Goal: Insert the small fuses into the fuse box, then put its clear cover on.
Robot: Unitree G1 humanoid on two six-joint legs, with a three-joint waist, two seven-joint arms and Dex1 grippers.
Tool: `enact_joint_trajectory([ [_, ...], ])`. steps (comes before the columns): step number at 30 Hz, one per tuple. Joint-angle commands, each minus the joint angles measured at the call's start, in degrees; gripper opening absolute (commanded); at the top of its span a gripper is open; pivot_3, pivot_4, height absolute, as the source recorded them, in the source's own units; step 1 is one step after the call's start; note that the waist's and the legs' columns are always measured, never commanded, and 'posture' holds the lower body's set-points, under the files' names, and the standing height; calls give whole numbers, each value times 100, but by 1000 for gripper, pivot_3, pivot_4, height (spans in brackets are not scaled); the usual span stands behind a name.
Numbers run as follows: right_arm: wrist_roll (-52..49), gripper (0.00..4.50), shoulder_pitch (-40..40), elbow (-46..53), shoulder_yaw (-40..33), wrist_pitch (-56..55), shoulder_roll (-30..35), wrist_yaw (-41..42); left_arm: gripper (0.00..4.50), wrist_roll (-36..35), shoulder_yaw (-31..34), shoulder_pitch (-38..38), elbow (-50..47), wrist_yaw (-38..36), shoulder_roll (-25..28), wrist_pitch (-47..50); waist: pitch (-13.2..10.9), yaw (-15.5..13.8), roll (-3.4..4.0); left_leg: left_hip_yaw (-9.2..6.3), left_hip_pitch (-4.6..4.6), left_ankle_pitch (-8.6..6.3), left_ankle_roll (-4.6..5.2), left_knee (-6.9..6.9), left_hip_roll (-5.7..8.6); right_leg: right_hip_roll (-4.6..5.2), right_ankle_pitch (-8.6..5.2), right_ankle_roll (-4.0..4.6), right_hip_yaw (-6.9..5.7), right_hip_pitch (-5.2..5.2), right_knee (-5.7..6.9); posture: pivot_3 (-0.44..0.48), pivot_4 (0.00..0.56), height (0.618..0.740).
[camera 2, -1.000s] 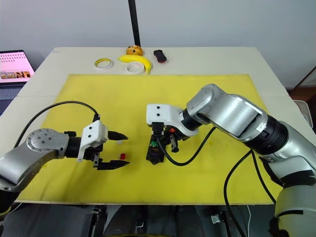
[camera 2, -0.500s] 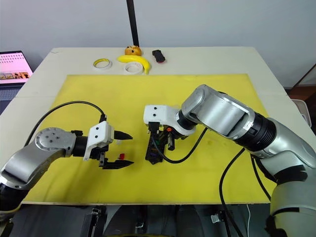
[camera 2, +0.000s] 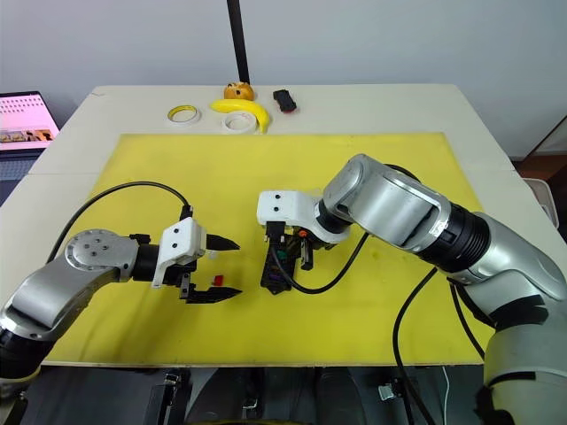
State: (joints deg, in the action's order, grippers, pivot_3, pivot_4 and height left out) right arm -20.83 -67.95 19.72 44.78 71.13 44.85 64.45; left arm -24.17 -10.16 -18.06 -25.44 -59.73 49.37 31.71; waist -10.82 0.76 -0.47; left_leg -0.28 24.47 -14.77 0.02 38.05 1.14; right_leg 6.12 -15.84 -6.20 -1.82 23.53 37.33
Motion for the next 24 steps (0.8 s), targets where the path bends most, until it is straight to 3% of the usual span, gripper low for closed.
enact_joint_trajectory([
  [1, 101, 0, 1, 85, 15, -62, 5, 13, 4446, 32, 92, 3, -188, 16, 1, -40, 0, 0, 0, 0, 0, 0, 0, 0, 0, 0, 0, 0, 0, 0, 0, 0, 150, 740],
  [24, 244, 0, 55, 125, 75, -162, -21, 110, 4446, 32, 89, 43, -237, 95, -10, -3, 1, -1, -1, -1, -4, 0, 0, 5, 0, -3, 0, -1, 2, -3, 7, 0, 150, 740],
])
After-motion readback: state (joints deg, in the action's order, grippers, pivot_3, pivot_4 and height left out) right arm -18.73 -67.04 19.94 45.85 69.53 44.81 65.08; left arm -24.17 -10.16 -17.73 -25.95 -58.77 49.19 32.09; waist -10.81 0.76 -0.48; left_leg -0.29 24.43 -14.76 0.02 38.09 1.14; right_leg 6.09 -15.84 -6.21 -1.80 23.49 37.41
